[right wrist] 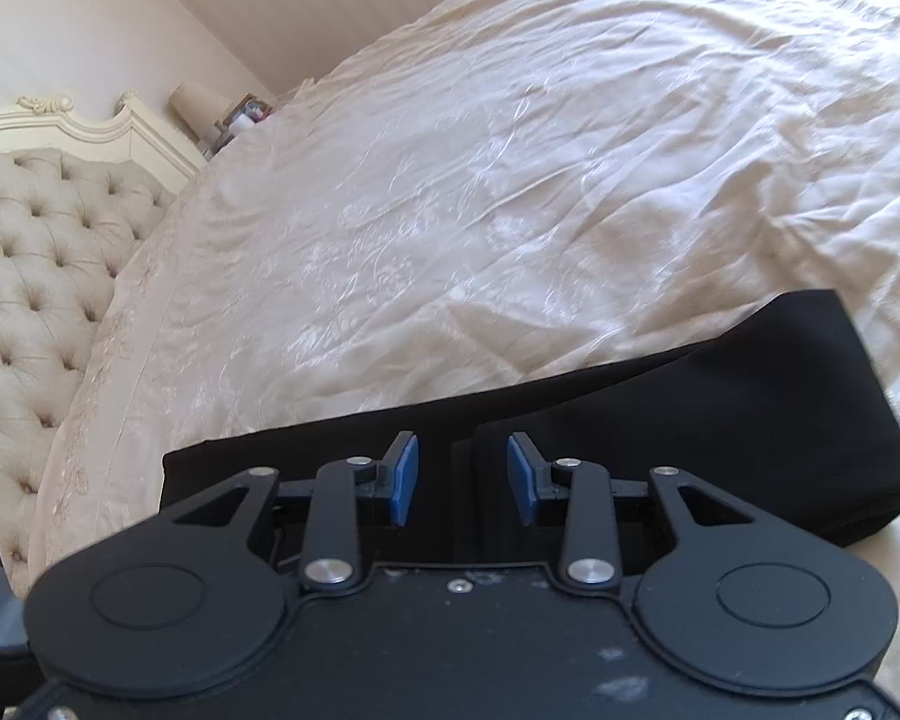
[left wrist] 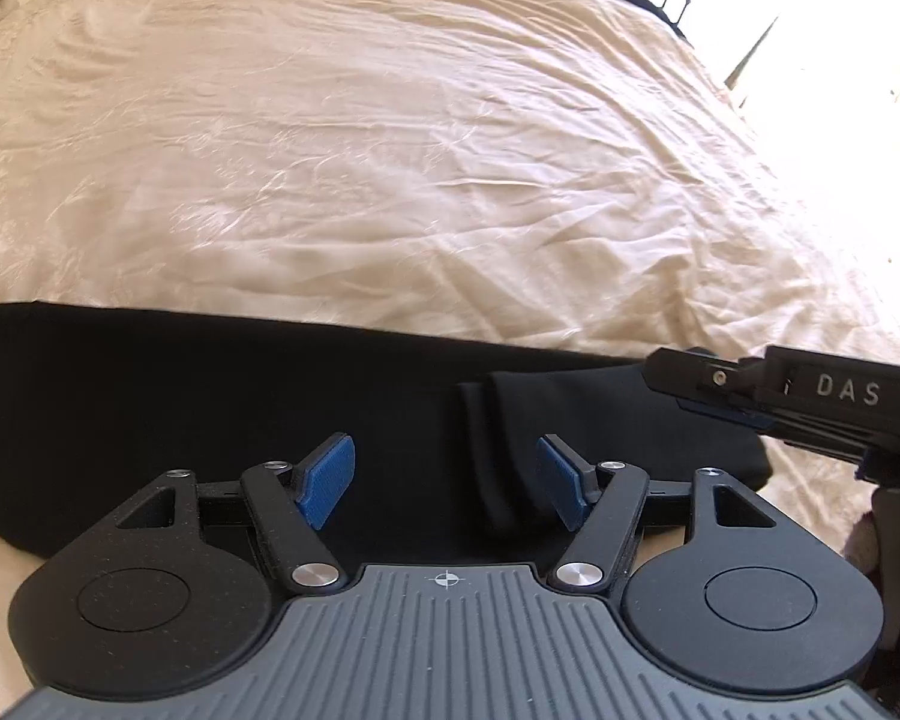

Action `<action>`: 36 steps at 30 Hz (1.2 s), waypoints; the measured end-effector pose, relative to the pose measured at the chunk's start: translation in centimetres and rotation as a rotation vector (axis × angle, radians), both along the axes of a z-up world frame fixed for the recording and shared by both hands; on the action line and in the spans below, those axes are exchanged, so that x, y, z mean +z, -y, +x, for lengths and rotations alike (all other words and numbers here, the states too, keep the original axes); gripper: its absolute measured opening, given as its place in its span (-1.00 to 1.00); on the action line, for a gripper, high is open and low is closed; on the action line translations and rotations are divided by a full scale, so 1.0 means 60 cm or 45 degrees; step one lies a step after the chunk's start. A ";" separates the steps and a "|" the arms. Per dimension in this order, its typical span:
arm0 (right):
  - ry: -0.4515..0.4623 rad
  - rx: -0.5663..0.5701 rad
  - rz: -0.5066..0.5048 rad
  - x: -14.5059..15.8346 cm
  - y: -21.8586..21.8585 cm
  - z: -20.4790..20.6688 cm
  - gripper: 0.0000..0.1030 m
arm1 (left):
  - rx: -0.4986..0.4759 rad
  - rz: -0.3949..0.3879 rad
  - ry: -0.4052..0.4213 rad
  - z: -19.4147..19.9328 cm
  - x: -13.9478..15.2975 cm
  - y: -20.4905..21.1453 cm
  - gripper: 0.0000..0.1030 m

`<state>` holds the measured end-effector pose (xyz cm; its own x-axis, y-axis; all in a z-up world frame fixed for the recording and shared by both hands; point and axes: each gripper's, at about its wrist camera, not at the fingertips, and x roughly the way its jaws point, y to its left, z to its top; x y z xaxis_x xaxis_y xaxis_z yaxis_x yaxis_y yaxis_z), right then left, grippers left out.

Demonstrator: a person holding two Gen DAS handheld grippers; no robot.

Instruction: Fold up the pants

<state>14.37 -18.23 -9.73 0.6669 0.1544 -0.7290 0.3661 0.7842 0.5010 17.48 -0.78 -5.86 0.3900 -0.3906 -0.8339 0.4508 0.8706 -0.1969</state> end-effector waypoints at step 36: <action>-0.202 0.011 -0.292 -0.023 0.125 -0.072 -0.80 | 0.382 0.332 -0.140 -0.053 -0.031 -0.122 0.27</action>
